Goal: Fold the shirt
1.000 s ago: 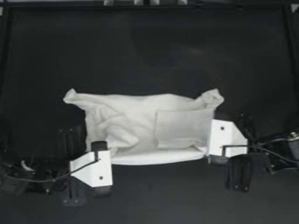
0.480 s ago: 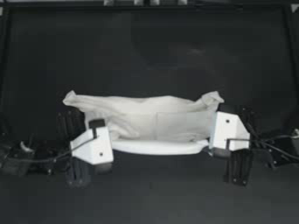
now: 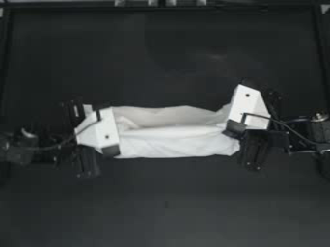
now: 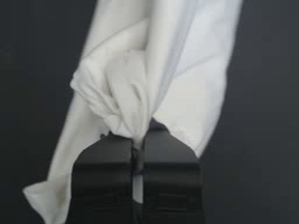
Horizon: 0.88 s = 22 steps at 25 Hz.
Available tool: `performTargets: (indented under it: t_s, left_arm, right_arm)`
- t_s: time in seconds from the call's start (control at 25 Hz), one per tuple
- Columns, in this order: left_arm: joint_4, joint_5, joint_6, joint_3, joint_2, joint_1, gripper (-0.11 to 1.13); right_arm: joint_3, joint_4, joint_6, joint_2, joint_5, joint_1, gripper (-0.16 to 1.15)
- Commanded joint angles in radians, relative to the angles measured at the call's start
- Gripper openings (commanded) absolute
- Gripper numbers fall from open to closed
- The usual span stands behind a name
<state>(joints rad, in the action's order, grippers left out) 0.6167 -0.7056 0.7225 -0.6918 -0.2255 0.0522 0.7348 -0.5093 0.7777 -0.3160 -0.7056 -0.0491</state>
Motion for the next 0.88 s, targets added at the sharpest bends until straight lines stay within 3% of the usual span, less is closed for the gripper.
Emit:
performTargets:
  t_s: [0.04,0.4,0.88]
  left_arm:
    - [0.005,0.037,-0.020,-0.002,-0.038,-0.061,0.04]
    - [0.002,0.144,-0.063,-0.034,0.009,-0.204,0.03]
    - [0.002,0.258,-0.120,-0.048,0.166,-0.318,0.04]
  right_arm:
    - [0.008,-0.005,-0.002,-0.011,0.026,0.052,0.06]
    - [0.051,-0.006,-0.009,0.028,0.140,0.216,0.06]
    - [0.051,-0.006,-0.080,0.172,0.247,0.357,0.06]
